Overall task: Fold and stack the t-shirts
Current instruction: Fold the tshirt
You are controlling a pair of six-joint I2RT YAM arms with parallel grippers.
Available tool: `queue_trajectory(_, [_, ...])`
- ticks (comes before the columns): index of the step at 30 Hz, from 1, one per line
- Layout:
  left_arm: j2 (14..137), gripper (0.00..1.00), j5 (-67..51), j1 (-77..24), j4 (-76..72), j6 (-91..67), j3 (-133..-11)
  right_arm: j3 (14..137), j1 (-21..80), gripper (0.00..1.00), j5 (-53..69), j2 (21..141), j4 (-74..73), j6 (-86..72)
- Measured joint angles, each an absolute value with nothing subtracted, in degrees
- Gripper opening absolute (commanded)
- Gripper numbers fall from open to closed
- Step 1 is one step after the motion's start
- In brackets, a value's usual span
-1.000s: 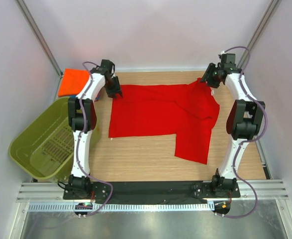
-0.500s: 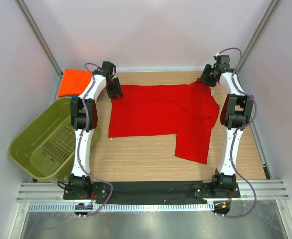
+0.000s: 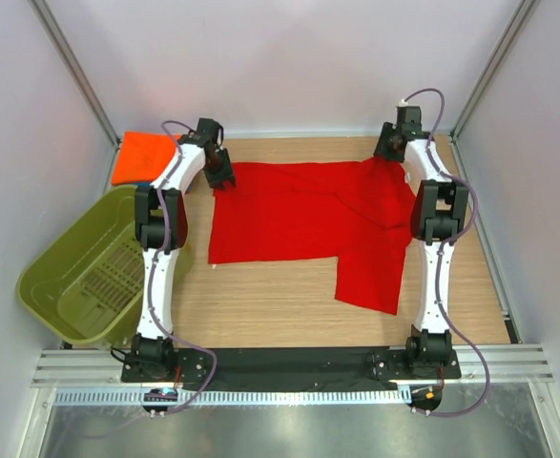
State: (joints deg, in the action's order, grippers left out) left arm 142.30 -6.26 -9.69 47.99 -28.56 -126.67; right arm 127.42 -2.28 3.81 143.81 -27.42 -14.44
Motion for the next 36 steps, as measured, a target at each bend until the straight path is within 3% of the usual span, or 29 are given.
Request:
queue_trajectory(3, [142.2, 0.40, -6.0, -9.7, 47.8, -28.6, -126.4, 128.6, -1.1, 0.29, -0.9, 145.3, -27.5, -13.1])
queue_trajectory(4, [142.1, 0.40, -5.9, -9.8, 47.8, -28.8, -126.3, 129.2, -0.7, 0.18, -2.9, 145.7, -27.8, -12.6])
queue_trajectory(9, [142.1, 0.40, -4.8, -9.9, 47.9, -29.9, -126.3, 130.4, 0.2, 0.06, -10.9, 146.2, -28.4, -13.3])
queue_trajectory(12, [142.2, 0.40, -3.6, -10.0, 48.5, -30.2, -126.5, 126.4, -1.5, 0.01, -9.7, 144.3, -25.5, -18.0])
queue_trajectory(18, [142.3, 0.40, -2.5, -10.2, 48.7, -31.2, -126.7, 112.0, -12.0, 0.04, 7.4, 139.3, -14.2, -34.6])
queue_trajectory(24, [142.5, 0.40, -2.2, -10.5, 48.9, -31.4, -127.1, 106.4, -17.5, 0.19, 20.8, 139.5, -4.5, -44.1])
queue_trajectory(29, [142.8, 0.40, -1.5, -10.5, 49.9, -31.3, -127.9, 104.2, -17.4, 0.12, 25.5, 139.5, 3.1, -48.0])
queue_trajectory(31, [143.0, 0.41, -1.4, -10.4, 50.3, -31.3, -128.3, 104.2, -17.4, 0.23, 26.7, 139.5, 4.6, -48.6])
queue_trajectory(36, [143.5, 0.41, -1.2, -10.4, 51.4, -31.1, -129.6, 104.7, -18.1, 0.33, 28.2, 139.5, 4.3, -47.5])
